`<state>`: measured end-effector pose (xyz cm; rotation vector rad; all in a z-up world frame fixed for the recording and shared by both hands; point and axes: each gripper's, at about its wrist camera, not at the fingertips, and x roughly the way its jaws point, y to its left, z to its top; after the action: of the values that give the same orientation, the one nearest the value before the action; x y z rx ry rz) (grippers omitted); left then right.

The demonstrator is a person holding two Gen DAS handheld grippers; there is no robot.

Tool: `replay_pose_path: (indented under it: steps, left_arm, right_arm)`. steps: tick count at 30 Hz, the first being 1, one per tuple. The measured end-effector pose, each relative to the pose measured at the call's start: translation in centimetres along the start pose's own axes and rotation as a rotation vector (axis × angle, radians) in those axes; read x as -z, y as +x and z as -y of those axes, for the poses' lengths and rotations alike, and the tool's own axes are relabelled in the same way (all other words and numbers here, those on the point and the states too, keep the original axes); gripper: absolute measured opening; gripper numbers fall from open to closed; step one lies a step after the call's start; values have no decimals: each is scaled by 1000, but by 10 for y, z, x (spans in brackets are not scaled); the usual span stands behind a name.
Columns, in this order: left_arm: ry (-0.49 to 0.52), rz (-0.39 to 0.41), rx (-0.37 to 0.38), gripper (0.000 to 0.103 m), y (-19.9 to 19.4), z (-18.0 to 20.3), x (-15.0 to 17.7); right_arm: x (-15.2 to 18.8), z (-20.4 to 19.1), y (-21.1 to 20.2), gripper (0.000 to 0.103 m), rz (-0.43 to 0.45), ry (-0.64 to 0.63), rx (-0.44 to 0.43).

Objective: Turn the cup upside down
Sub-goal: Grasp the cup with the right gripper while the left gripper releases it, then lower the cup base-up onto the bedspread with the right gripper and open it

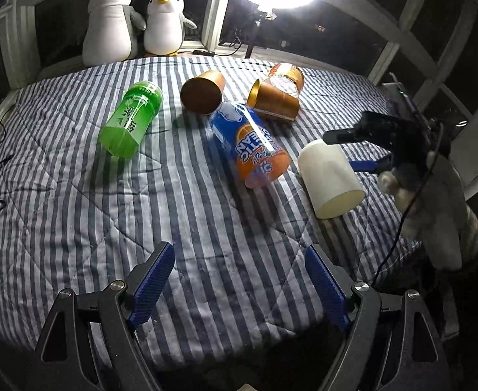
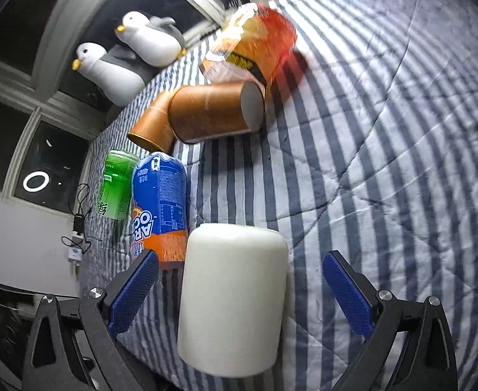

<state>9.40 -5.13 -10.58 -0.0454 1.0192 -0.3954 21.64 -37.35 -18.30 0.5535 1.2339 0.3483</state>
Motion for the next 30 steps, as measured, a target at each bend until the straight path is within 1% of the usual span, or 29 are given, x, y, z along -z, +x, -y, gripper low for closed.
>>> replay_pose_path:
  steps: [1, 3, 4, 6, 7, 8, 9, 11, 13, 16, 18, 23, 24, 30]
  left_arm:
    - [1, 1, 1, 85, 0, 1, 1]
    - [-1, 8, 2, 85, -2, 0, 1]
    - [-1, 11, 1, 85, -1, 1, 0]
    - [-1, 24, -4, 85, -2, 1, -2]
    - [0, 28, -5, 85, -4, 1, -2]
    - [-1, 28, -3, 85, -4, 2, -2]
    - [-1, 27, 0, 85, -4, 2, -2]
    - [0, 28, -1, 85, -4, 2, -2]
    - [1, 30, 1, 85, -5, 3, -1]
    - [-6, 34, 5, 85, -6, 2, -3]
    - [-14, 37, 9, 85, -6, 2, -4]
    - [-5, 56, 17, 85, -9, 8, -7]
    - [-3, 56, 22, 85, -9, 10, -8]
    - [-2, 59, 43, 85, -6, 17, -9]
  right_arm:
    - [-2, 0, 5, 97, -20, -2, 11]
    - [-5, -1, 11, 89, -44, -8, 26]
    - [-6, -2, 14, 88, -58, -8, 23]
    - [-9, -4, 18, 83, -71, -10, 29]
    - [-10, -5, 20, 82, -76, -14, 35]
    - [-12, -5, 22, 80, -78, -15, 39]
    - [-13, -5, 23, 75, -84, -13, 34]
    - [-16, -7, 23, 70, -88, -6, 24]
    - [-15, -12, 20, 70, -73, -29, 44]
    - [-10, -19, 12, 70, -41, -62, 48]
    - [-5, -22, 3, 70, 4, -90, 56]
    - [13, -34, -25, 70, 173, -204, 110]
    - [16, -35, -28, 70, 193, -221, 118]
    - [41, -47, -40, 70, 359, -363, 217]
